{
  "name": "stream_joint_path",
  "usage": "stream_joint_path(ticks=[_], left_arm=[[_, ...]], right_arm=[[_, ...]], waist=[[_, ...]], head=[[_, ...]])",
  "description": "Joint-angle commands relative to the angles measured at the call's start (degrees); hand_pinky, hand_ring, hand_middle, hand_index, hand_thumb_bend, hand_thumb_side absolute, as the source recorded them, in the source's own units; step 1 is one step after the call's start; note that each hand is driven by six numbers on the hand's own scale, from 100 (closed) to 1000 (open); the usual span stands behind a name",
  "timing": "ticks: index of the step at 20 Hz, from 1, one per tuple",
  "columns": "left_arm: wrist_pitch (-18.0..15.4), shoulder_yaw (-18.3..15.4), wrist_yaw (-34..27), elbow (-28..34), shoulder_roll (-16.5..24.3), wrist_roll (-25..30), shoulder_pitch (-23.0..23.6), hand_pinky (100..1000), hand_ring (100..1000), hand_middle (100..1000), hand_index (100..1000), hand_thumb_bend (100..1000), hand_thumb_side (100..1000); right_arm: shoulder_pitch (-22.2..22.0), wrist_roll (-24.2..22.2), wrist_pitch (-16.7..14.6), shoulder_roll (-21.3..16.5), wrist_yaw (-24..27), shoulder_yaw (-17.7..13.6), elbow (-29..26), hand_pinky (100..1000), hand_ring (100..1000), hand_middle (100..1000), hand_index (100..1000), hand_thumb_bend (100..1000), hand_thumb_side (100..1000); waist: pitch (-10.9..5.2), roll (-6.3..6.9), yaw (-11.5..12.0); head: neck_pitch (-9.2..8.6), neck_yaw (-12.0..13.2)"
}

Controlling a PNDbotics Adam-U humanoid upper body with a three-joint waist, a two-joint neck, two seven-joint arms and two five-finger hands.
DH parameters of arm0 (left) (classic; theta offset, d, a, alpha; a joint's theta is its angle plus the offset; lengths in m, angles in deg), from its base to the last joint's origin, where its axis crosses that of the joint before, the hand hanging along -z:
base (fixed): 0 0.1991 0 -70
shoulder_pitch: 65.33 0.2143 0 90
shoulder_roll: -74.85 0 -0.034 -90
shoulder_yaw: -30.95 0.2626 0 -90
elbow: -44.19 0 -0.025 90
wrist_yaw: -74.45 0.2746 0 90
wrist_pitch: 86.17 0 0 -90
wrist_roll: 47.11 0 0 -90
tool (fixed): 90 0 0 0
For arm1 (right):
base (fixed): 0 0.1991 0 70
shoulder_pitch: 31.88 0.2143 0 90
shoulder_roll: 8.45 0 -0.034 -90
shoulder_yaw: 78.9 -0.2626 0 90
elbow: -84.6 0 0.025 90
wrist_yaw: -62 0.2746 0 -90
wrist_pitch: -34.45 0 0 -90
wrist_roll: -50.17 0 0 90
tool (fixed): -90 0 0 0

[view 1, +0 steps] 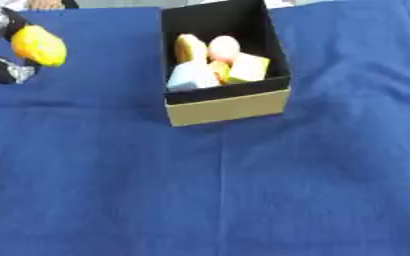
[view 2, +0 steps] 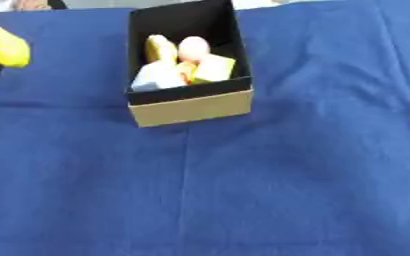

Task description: Pick up objects on the table and place them in the box.

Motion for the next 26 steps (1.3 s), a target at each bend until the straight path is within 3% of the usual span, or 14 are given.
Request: stream_joint_path(ticks=[1,8,17,20,25,26], left_arm=[[0.1,1.1,-0.5,1.5,-2.0,0.1,-4.4,782,668,602,709,100,100],[-0.8,3.7,0.4,-1.4,-8.7,0.9,-11.0,779,662,598,717,100,100],[-1.3,5.1,2.2,-6.2,-12.5,1.4,-12.9,783,670,608,733,102,100],[-1.6,5.4,4.0,-9.5,-14.4,1.7,-13.5,794,689,633,772,196,119],[-4.2,6.0,6.2,-11.9,-15.5,1.5,-13.5,827,760,746,913,446,327],[-4.7,6.0,6.2,-12.0,-15.6,1.4,-13.5,827,760,745,917,453,333]], right_arm=[[0.9,-0.6,-0.2,-1.9,0.4,-0.1,-0.8,725,745,661,754,100,212],[2.1,-1.4,-0.4,-2.1,0.9,0.2,-0.8,724,743,661,754,100,218],[3.7,-2.1,-0.6,-2.0,1.6,0.8,-0.8,723,743,661,753,100,222],[4.1,-2.4,-0.6,-1.8,1.9,0.9,-0.8,723,743,661,753,100,223],[4.0,-2.5,-0.5,-1.5,2.2,0.8,-0.8,722,742,660,753,100,226],[4.0,-2.5,-0.5,-1.5,2.3,0.8,-0.8,722,742,660,753,100,226]], waist=[[-1.30,0.22,-0.5],[-0.68,1.39,-3.1],[0.14,2.09,-5.2],[0.27,2.15,-5.6],[0.29,2.01,-5.4],[0.27,1.96,-5.4]], head=[[-0.66,0.3],[-1.20,1.1],[-2.04,1.8],[-2.10,1.9],[-1.88,1.3],[-1.88,1.3]])
